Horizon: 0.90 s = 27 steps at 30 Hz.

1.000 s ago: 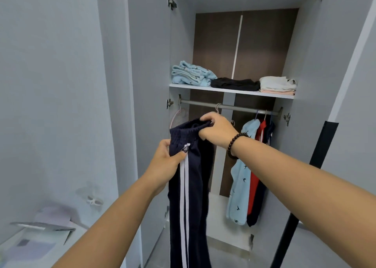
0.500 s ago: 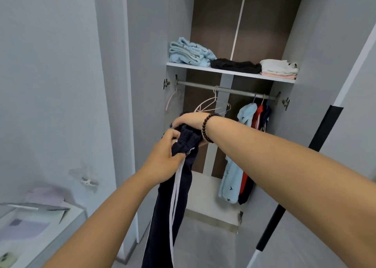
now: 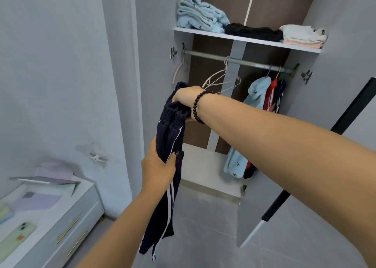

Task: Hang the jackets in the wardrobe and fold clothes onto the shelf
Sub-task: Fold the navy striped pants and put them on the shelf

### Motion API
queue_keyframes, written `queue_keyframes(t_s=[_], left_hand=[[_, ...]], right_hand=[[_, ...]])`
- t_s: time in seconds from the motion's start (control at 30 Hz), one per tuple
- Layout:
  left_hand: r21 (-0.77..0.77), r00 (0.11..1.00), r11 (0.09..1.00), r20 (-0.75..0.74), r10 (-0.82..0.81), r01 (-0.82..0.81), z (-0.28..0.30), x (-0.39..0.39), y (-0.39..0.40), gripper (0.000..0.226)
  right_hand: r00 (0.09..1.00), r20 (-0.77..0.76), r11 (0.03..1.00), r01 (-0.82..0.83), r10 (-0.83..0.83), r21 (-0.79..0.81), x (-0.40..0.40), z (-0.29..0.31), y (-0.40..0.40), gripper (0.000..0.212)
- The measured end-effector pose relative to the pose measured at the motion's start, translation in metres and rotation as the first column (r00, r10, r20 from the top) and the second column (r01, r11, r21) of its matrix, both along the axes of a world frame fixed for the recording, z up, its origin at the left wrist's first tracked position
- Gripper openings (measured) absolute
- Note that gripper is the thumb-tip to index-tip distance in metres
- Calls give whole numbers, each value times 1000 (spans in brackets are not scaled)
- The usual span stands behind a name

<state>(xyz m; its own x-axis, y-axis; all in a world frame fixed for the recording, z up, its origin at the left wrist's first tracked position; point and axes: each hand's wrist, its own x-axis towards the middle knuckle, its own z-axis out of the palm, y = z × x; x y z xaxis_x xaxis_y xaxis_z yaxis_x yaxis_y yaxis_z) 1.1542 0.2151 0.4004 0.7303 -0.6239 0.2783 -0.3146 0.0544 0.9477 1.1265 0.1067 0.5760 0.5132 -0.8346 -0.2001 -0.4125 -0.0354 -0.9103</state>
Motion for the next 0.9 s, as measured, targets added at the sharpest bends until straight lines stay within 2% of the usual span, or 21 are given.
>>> queue_keyframes(t_s=[0.07,0.13,0.2,0.33,0.4,0.47,0.6,0.8,0.9], left_hand=[[18,999,999,2,48,-48,-17,10,7,44],[73,995,993,-41,91,-88,-40,18,10,24],[123,987,985,-91,131,-119,-67,25,9,7],[191,977,971,-133,169,-142,-118,35,1,25],[177,974,972,-136,181,-156,-140,37,-1,34],[163,970,968,-126,210,-189,-157,37,-1,39],[136,954,965,-170,248,-226,-198,29,9,22],[133,919,925,-126,373,-357,-259,19,59,22],[340,942,884,12,336,-320,-279,23,95,8]], right_hand=[[999,-5,995,-42,42,88,11,-6,5,24],[997,78,982,-41,27,185,18,-12,10,20],[991,129,976,-63,36,209,25,-23,5,20],[992,110,950,-86,55,300,26,-57,-5,20],[988,138,922,-115,68,369,25,-75,-10,19],[969,221,912,-184,107,366,26,-89,-15,21],[919,350,899,-299,181,319,24,-118,-5,27],[800,588,876,-364,121,315,-21,-157,35,34],[781,614,897,-345,112,275,-43,-180,73,34]])
